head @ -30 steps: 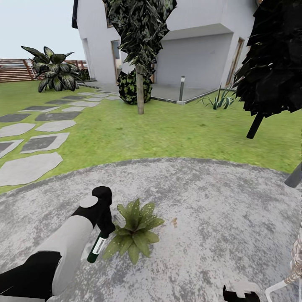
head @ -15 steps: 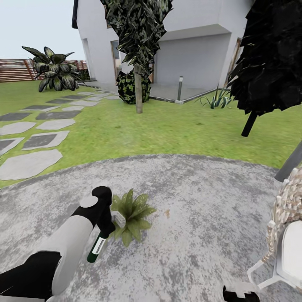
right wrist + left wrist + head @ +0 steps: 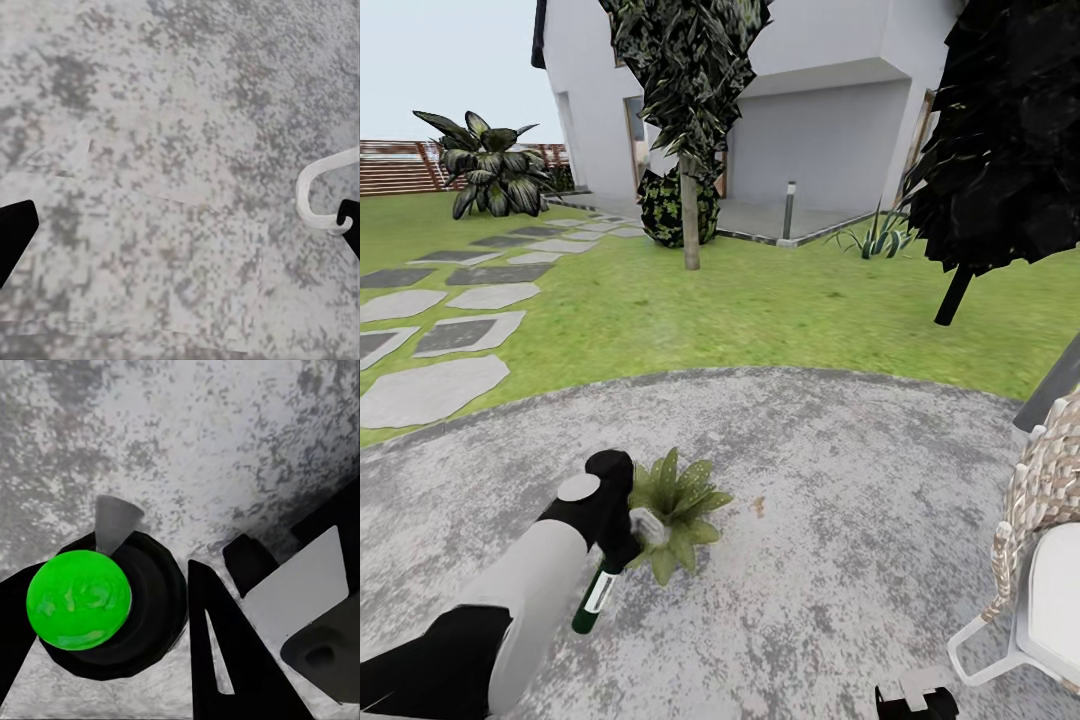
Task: Pick up the pesticide atomizer in the garden and spray insectifuge to fully cover both potted plants in the garden.
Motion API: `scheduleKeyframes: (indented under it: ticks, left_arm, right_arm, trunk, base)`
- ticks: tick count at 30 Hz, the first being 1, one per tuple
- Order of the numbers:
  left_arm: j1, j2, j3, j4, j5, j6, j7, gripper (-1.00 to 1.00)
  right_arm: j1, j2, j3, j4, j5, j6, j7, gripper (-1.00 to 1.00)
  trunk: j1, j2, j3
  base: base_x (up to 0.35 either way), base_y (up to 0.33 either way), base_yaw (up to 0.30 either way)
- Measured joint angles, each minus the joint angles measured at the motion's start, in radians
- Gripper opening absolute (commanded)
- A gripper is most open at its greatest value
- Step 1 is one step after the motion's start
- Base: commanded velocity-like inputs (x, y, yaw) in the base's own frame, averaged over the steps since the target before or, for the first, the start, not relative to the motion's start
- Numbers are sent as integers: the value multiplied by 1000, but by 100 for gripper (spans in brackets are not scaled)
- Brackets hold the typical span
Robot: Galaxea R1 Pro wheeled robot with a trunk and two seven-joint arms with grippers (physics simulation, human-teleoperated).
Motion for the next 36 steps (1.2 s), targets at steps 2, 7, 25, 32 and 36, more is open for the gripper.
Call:
scheduleKeyframes:
  ticks: [2,7,25,32,36]
  left_arm:
    - [14,24,4,7,4,0,65,-100]
    - [87,40,12,4,20,5,137,-100]
    - [197,71,187,17,197,6,423,-100]
    - [203,33,187,16,198,6,423,-100]
    - [203,32,189,5,197,6,425,-100]
  right_arm:
    - [0,0,0,0,0,0,-2,100]
    - [0,0,0,0,0,0,-3,100]
    - [0,2,-1,-3,-4,0,-6,100]
    - [0,3,-1,-5,-4,0,-7,100]
    - [0,3,-1,-5,-5,0,-7,100]
  trunk:
    - [0,0,0]
    - [0,0,0]
    - [0,0,0]
    - [0,0,0]
    - [0,0,0]
  base:
    - [0,0,0]
    - [0,0,0]
    - [3,-3,0]
    - [143,-196,0]
    - [63,-215,0]
